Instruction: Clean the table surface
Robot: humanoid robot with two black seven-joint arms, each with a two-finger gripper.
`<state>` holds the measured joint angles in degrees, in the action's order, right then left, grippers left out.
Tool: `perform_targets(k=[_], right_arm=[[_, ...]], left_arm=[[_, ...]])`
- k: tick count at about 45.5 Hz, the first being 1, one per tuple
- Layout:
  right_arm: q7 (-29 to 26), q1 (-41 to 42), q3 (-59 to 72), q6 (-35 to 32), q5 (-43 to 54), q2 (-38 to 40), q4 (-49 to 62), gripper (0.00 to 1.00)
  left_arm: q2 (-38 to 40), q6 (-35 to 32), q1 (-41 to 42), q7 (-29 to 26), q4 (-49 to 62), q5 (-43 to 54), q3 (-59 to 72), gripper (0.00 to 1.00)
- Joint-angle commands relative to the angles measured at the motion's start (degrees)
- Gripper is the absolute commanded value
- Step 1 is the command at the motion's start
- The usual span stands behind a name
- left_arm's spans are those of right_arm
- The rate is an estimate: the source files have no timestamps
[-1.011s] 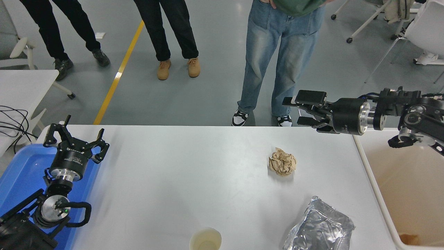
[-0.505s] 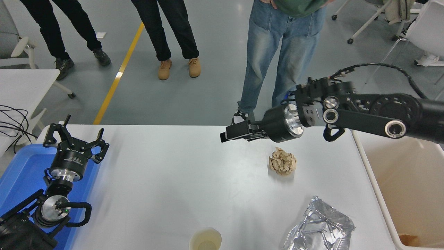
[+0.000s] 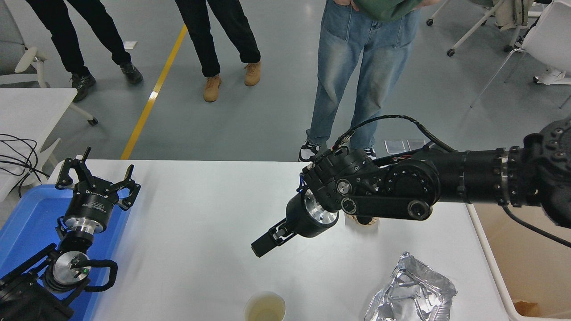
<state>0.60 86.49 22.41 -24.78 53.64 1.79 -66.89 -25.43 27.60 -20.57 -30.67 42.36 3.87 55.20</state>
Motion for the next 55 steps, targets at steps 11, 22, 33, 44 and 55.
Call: perform_targets(k=[11,22,33,44,55], right_arm=[[-0.4,-2.0,3.4,-2.7,0.4,-1.8,6.5,1.00],[2.9,-0.6,1.6,-6.2,0.6,-1.8,3.3,1.00],[2.9,-3.2,-4.1,-4.8,1.0,-1.8,2.9,1.00],[6.3,-7.1,-3.0,-5.2,8.5,-1.8,1.9,1.00],[7.3,-9.8,-2.5,-5.2,10.3,-1.8,1.3,1.00]], left_arm=[[0.0,0.0,0.0,0.0,0.0,0.0,0.0,0.99],[-0.1,0.0,0.0,0.0,0.0,0.0,0.0,0.99],[-0.1,0.0,0.0,0.0,0.0,0.0,0.0,0.99],[0.0,0.0,0.0,0.0,0.0,0.0,0.0,0.99],[-0.1,0.0,0.0,0.0,0.0,0.0,0.0,0.99]])
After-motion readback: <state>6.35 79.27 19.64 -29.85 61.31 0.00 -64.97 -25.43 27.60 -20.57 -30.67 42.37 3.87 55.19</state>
